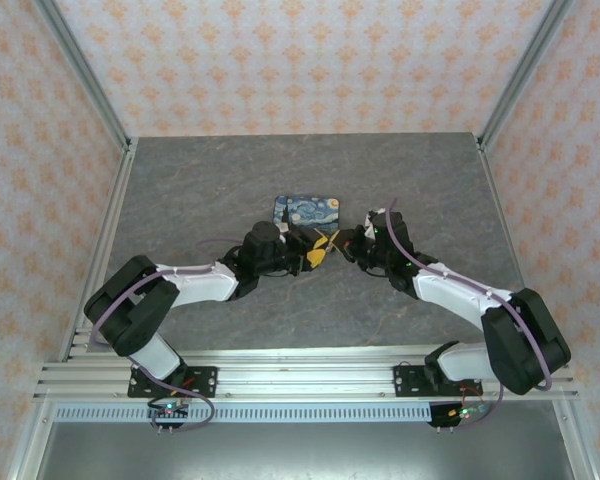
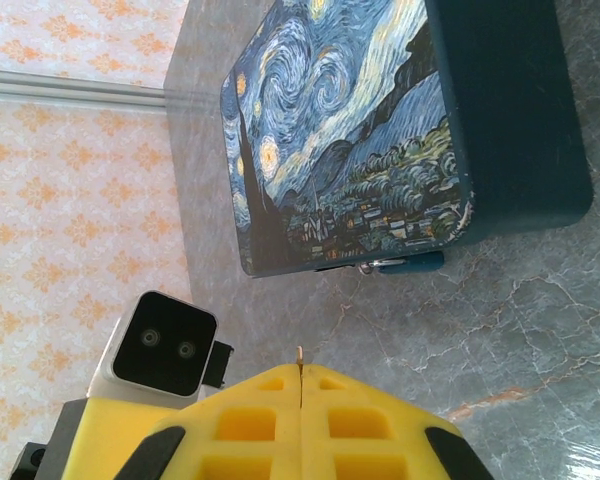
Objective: Unlock the padlock with the key
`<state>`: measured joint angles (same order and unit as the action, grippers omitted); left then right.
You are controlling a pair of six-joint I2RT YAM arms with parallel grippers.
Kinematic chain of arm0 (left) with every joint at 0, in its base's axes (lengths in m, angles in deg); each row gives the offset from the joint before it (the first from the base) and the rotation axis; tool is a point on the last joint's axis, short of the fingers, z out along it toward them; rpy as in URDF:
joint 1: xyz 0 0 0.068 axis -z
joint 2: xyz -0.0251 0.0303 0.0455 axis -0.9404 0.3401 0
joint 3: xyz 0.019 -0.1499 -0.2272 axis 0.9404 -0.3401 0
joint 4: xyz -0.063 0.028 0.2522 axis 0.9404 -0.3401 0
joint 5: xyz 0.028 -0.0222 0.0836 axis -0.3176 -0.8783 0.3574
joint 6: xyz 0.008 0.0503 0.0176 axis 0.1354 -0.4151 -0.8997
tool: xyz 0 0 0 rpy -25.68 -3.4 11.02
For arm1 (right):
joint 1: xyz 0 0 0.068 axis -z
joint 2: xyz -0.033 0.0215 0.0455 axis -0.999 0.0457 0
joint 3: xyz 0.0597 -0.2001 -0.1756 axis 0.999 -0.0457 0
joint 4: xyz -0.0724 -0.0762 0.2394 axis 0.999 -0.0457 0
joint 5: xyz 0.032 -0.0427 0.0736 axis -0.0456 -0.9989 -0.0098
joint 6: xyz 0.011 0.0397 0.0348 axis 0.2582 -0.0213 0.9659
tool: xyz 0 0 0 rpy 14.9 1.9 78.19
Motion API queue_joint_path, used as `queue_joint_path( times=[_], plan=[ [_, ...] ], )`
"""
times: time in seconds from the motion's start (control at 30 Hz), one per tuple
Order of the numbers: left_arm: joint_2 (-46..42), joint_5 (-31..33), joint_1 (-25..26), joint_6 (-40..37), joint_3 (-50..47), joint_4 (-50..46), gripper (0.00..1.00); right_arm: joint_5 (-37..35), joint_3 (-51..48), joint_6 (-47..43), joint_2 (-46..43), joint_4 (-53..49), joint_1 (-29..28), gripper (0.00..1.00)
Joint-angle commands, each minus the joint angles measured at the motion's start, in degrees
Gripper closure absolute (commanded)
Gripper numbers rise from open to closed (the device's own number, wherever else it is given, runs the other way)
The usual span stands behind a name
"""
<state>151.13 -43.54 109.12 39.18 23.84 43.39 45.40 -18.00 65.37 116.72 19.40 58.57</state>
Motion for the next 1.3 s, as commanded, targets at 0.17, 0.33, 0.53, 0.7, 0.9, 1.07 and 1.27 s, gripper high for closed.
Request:
queue_joint_path(
  times=[0.17, 0.33, 0.53, 0.7, 0.9, 1.07, 1.27],
  plan=[
    [1.6, 1.8, 1.1, -1.0, 2.4, -0.5, 0.67, -0.3, -1.2, 0.8, -0.4, 3.1, 0.3, 1.0],
    [2.2, 2.4, 1.5, -1.0, 3.0, -0.5, 0.77, 0.0, -1.5, 0.7, -0.4, 3.1, 0.3, 1.0],
    [2.4, 3.3, 1.6, -1.1, 3.0, -0.8, 0.94, 0.1, -1.8, 0.9, -0.5, 3.5, 0.4, 1.0],
    [2.5, 3.9, 1.7, -1.6, 3.0, -1.3, 1.0, -0.8, -1.9, 1.4, -2.1, 2.8, 1.2, 0.74],
    [2.8, 4.3, 1.6, -4.1, 2.2, -0.3, 1.0, -3.8, -3.9, 2.4, -9.3, -0.3, 4.4, 0.47],
    [2.2, 4.8, 1.3, -10.3, 2.8, -0.2, 1.0, -4.3, -5.9, 4.9, -13.3, -1.4, 5.0, 0.47],
    [1.0, 6.0, 1.3, -15.9, 4.9, -1.0, 1.0, -6.0, -10.6, 14.5, -14.3, 7.2, 4.8, 0.48]
  ],
)
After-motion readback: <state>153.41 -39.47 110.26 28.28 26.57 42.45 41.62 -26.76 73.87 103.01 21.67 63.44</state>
